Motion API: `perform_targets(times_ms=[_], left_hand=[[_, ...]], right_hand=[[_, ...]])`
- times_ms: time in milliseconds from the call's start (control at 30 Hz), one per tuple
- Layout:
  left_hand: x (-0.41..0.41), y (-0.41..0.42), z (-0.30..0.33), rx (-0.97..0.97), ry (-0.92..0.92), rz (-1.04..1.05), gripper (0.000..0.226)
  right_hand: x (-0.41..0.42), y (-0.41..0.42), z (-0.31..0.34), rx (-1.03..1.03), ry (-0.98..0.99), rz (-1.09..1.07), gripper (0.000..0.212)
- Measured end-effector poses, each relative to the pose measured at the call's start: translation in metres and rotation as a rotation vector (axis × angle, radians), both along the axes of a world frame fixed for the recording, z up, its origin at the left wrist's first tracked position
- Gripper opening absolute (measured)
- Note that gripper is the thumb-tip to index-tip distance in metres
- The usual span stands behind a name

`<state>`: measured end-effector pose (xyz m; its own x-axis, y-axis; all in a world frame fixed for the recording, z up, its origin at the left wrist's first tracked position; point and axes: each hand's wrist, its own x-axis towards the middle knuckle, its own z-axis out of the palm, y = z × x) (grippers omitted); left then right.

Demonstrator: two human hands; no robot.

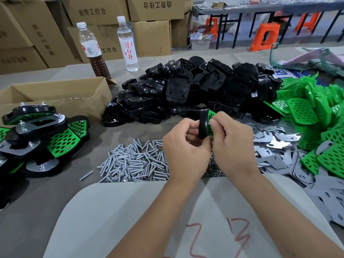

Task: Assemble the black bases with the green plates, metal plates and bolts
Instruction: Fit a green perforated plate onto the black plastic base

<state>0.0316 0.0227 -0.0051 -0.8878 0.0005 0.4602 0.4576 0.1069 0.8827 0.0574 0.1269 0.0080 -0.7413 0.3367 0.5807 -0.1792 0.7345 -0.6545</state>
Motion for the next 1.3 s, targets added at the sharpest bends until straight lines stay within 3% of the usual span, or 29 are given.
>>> perform_targets(times_ms=[233, 367, 467, 567, 633, 767, 1133, 1300], left_hand=[[0.0, 0.0, 0.0, -0.03, 0.001, -0.027, 0.029], [-0.01, -0.005, 0.001, 0.066, -0.158, -0.083, 0.031], [-0.016, -0.009, 0.001, 0.282, -0.358, -0.154, 0.027], [-0.021, -0.012, 0.003, 0.521, -0.517, -0.248, 0.018], [-0.022, -0.012, 0.002, 0.567, -0.541, -0.29, 0.015], [-0.019, -0.011, 0.001, 0.566, -0.536, -0.319, 0.024], [-0.021, -0.01, 0.0, 0.435, -0.519, -0.221, 0.022], [-0.021, -0.011, 0.002, 0.434, -0.481, -0.175, 0.007]], right_hand=[[0.002, 0.003, -0.003, -0.184, -0.02, 0.013, 0.038], [0.001, 0.022, -0.005, -0.144, -0.028, -0.025, 0.038], [0.0, 0.036, -0.01, -0.082, -0.155, -0.026, 0.041], [-0.001, 0.038, -0.012, -0.366, -0.16, 0.173, 0.013], [-0.001, 0.038, -0.011, -0.573, -0.11, 0.256, 0.009], [-0.001, 0.04, -0.011, -0.691, -0.063, 0.338, 0.01], [0.0, 0.039, -0.016, -0.645, -0.084, 0.367, 0.016], [0.001, 0.038, -0.015, -0.63, -0.103, 0.374, 0.014]])
